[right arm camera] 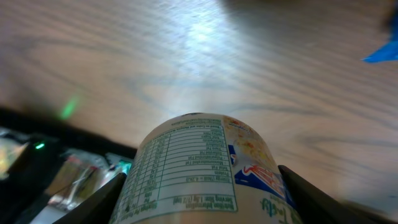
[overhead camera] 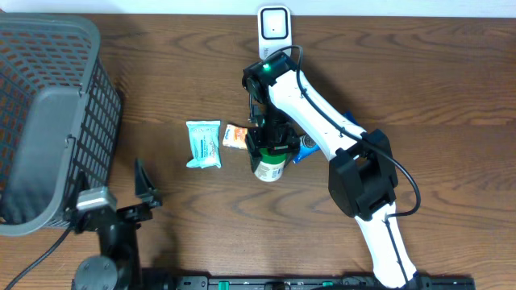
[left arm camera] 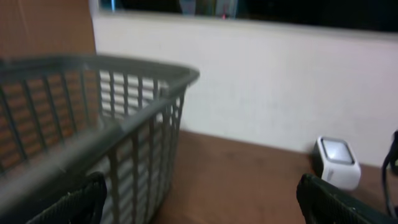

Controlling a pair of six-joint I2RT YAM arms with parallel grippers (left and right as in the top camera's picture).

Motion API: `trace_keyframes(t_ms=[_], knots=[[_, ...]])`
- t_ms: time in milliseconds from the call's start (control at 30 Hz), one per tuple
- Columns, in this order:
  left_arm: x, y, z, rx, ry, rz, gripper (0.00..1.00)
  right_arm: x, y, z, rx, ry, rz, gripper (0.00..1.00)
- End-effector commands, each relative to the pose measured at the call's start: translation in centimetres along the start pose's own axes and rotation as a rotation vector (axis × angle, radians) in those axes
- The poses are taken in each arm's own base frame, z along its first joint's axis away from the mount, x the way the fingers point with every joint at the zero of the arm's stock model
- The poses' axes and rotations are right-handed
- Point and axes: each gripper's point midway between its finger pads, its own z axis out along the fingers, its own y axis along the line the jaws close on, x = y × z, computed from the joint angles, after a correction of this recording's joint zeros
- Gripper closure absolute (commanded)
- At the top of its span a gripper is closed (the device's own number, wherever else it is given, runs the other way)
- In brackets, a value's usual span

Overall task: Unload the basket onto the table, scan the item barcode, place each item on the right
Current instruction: 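Lift the bottle off the table with the right gripper, then raise the bottle up to the white scanner with the right gripper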

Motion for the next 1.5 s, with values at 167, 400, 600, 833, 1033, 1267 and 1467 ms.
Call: trace_keyframes(t_ms=[167, 400, 600, 833, 1033, 1267, 1467], knots=[[5.6, 0.1, 1.3, -0.008, 0.107, -0.12, 0.02, 1.0, 3.4, -1.0, -0.178, 0.035, 0.034, 0.57], [9.0, 0.2, 1.7, -0.016, 0.174, -0.162, 0.02, 0.9, 3.3, -1.0, -0.174, 0.03, 0.033, 0.58], [9.5, -4.1, 2.0, 0.247, 0.138, -0.126, 0.02, -0.1, 2.2, -0.8, -0.104, -0.016, 0.022, 0.56], [9.3, -5.6, 1.6, 0.339, 0.125, -0.068, 0.02, -2.5, 0.0, -0.9, 0.02, -0.131, 0.077, 0.55], [12.2, -5.2, 1.2, 0.322, 0.246, -0.065, 0.02, -4.4, -1.4, -1.6, 0.094, -0.228, 0.135, 0.56], [14.0, -5.0, 0.8, 0.311, 0.322, -0.062, 0.02, -5.8, -1.6, -3.4, 0.069, -0.299, 0.129, 0.57], [14.0, -5.0, 0.8, 0.311, 0.322, -0.062, 0.02, -9.4, -3.0, -8.3, 0.079, -0.511, 0.122, 0.66]])
